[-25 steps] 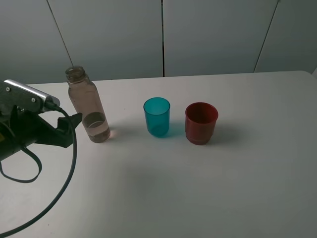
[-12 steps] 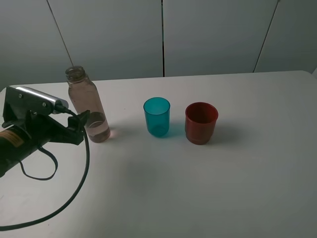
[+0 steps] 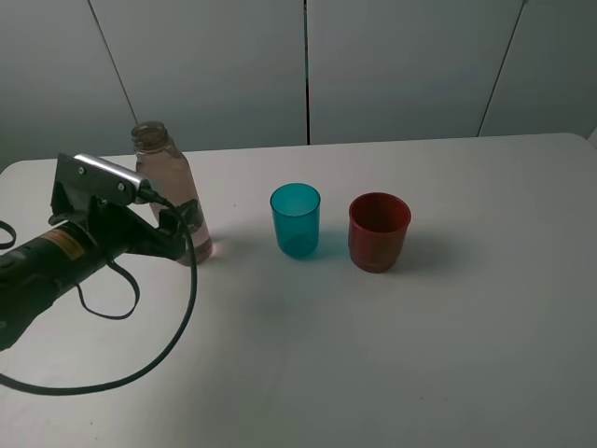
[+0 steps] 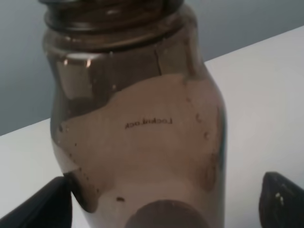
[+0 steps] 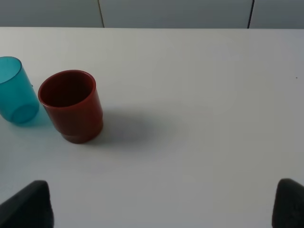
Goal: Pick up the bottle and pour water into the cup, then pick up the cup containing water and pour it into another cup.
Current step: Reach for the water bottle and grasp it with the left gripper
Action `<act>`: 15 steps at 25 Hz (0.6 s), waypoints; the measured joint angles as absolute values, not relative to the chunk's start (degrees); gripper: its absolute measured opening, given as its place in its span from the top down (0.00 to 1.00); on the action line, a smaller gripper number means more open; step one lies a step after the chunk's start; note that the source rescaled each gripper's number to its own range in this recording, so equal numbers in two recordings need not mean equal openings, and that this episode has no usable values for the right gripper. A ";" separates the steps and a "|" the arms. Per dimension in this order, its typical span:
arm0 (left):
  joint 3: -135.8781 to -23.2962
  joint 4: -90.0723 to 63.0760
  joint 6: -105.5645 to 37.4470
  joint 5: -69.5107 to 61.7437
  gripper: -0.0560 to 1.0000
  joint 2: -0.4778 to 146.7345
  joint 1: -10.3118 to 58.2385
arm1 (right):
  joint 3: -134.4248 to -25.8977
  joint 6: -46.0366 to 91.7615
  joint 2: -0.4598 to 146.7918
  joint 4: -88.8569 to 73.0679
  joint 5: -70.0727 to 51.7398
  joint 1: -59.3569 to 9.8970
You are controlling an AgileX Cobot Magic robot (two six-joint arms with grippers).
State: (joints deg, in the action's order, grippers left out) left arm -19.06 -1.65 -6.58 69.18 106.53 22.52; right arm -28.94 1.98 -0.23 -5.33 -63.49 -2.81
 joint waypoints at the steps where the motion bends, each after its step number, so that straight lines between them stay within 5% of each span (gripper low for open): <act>1: -19.31 -1.95 -6.58 69.18 0.01 106.59 22.52 | -28.94 1.98 -0.23 -5.33 -63.49 -2.81; 15: -24.97 -1.39 -6.42 69.51 0.01 112.41 22.52 | -28.94 1.98 -0.23 -5.33 -63.49 -2.81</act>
